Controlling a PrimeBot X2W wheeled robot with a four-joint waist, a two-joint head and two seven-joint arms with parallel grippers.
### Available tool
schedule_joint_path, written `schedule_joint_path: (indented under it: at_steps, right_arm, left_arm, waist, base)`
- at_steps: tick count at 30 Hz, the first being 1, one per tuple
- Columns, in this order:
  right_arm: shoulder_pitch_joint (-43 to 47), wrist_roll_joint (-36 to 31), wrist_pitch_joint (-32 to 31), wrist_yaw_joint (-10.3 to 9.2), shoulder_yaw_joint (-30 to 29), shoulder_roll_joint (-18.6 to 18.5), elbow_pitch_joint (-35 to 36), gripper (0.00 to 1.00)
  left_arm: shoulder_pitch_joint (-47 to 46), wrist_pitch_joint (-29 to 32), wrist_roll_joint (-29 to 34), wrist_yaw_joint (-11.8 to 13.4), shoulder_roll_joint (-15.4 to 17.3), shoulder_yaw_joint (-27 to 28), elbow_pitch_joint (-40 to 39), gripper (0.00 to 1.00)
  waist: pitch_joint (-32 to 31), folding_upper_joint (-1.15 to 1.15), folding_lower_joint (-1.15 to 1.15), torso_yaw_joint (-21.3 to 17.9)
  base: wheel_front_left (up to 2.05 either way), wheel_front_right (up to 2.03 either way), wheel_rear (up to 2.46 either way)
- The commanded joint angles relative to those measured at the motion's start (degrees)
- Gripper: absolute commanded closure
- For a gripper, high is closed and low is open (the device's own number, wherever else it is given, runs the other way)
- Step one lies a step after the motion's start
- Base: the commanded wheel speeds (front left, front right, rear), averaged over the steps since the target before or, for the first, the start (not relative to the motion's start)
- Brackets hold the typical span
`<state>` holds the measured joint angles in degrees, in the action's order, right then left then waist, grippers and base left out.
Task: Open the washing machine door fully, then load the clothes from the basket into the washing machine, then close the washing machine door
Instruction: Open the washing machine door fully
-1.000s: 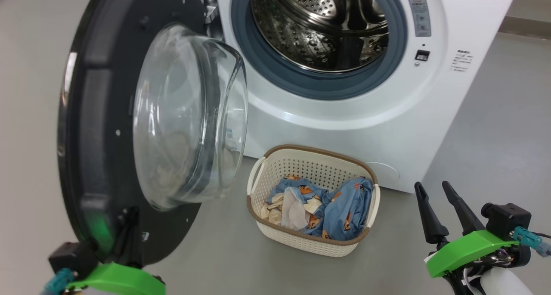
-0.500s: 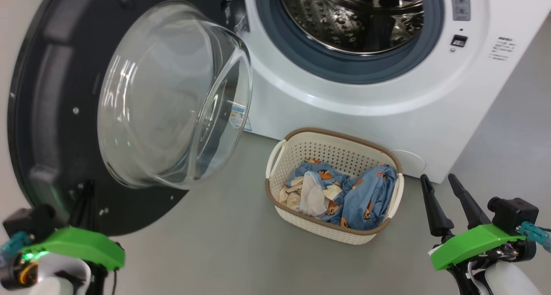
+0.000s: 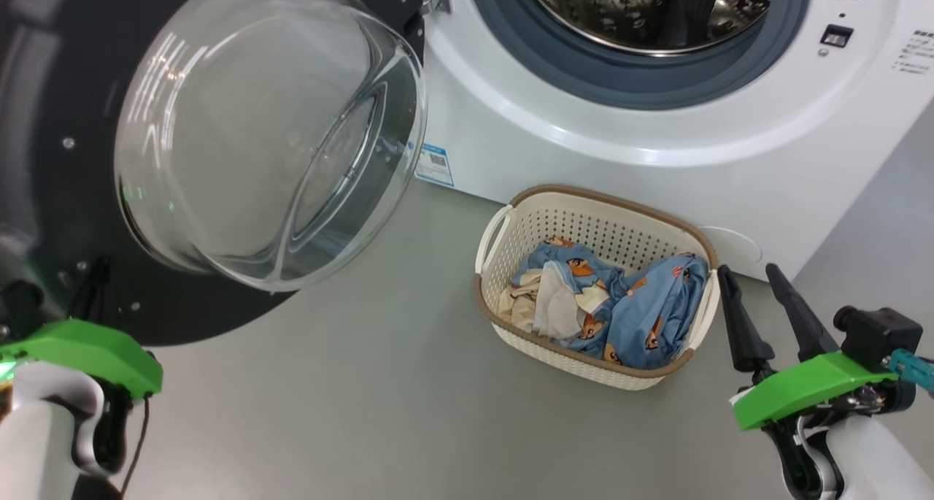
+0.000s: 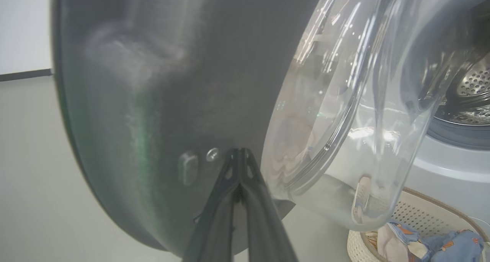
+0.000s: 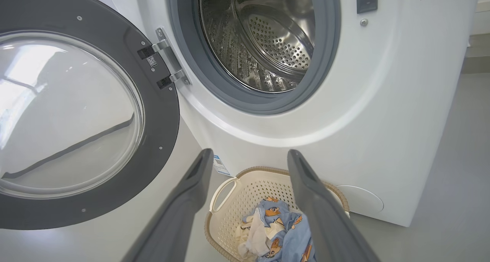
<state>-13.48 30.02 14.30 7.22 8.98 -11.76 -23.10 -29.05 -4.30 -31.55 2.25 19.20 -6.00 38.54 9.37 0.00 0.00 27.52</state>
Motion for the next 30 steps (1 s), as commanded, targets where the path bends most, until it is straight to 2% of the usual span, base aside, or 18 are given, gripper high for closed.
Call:
schedule_joint_path:
  at_steps: [1,8,17,30]
  right_arm:
    - [-1.5,-0.7,0.7,0.26,0.9,-0.8,1.4,0.00]
    - [-2.3,-0.5,0.7,0.26,0.9,-0.5,1.2,0.00]
    - [-2.9,-0.3,0.7,0.26,1.3,-0.2,1.0,0.00]
    - [-2.6,0.0,0.7,0.26,1.0,0.1,0.7,0.00]
  left_arm:
    - [-3.2,-0.5,0.7,-0.1,4.0,1.9,-0.1,1.00]
    - [-9.3,-0.1,3.5,-1.6,6.1,-1.1,8.1,1.00]
    - [-15.2,-1.2,4.5,-2.5,8.2,-2.1,16.2,1.00]
    - [-17.8,-3.7,4.8,-3.5,8.2,-3.4,22.3,1.00]
  waist:
    - [0.8,0.00,0.00,0.5]
    - [1.8,0.00,0.00,0.7]
    - [2.0,0.00,0.00,-0.1]
    - [1.4,0.00,0.00,-0.6]
  base:
    - [0.00,0.00,0.00]
    - [0.00,0.00,0.00]
    - [0.00,0.00,0.00]
    - [0.00,0.00,0.00]
